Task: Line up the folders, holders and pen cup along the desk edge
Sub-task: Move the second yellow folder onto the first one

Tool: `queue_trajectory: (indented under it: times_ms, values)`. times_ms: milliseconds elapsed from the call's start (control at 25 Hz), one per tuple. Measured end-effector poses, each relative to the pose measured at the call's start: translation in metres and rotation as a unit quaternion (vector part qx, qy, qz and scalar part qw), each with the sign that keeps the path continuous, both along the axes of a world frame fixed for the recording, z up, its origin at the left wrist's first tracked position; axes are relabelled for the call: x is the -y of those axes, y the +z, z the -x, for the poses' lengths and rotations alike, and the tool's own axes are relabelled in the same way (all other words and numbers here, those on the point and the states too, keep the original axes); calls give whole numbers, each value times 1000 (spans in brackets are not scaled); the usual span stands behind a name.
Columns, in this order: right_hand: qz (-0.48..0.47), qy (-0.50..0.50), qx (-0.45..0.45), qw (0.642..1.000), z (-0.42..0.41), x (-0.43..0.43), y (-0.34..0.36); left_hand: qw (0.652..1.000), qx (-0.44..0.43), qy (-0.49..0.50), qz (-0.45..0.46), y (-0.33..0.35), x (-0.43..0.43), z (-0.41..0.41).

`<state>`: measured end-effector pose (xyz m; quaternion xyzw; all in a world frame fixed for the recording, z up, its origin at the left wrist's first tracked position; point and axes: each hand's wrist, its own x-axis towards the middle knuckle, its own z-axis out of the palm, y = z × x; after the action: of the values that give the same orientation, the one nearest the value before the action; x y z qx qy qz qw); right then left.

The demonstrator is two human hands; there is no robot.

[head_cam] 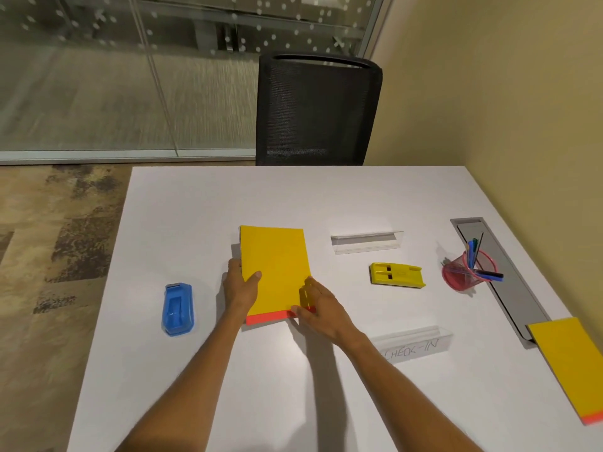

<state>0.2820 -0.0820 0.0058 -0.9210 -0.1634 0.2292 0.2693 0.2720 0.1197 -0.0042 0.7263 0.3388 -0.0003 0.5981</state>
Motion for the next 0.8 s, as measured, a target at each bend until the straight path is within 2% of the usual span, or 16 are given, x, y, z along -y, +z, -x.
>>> queue_trajectory:
  times_ms: [200, 320, 400, 560, 800]
  values:
    - [-88, -96, 3, 991, 7, 37, 44, 997, 42, 17, 59, 33, 20, 31]
    - [-178, -195, -43, 964, 14, 57, 75, 995, 48, 15, 86, 58, 37, 56]
    - [-216, -225, -52, 949, 22, 70, 96, 994, 56, 14, 95, 78, 53, 78]
    - [-293, -200, -74, 932, 51, 100, 139, 992, 67, 38, 96, 123, 95, 129]
    - [-309, -153, -30, 938, 116, 183, 194, 993, 78, 57, 66, 190, 186, 194]
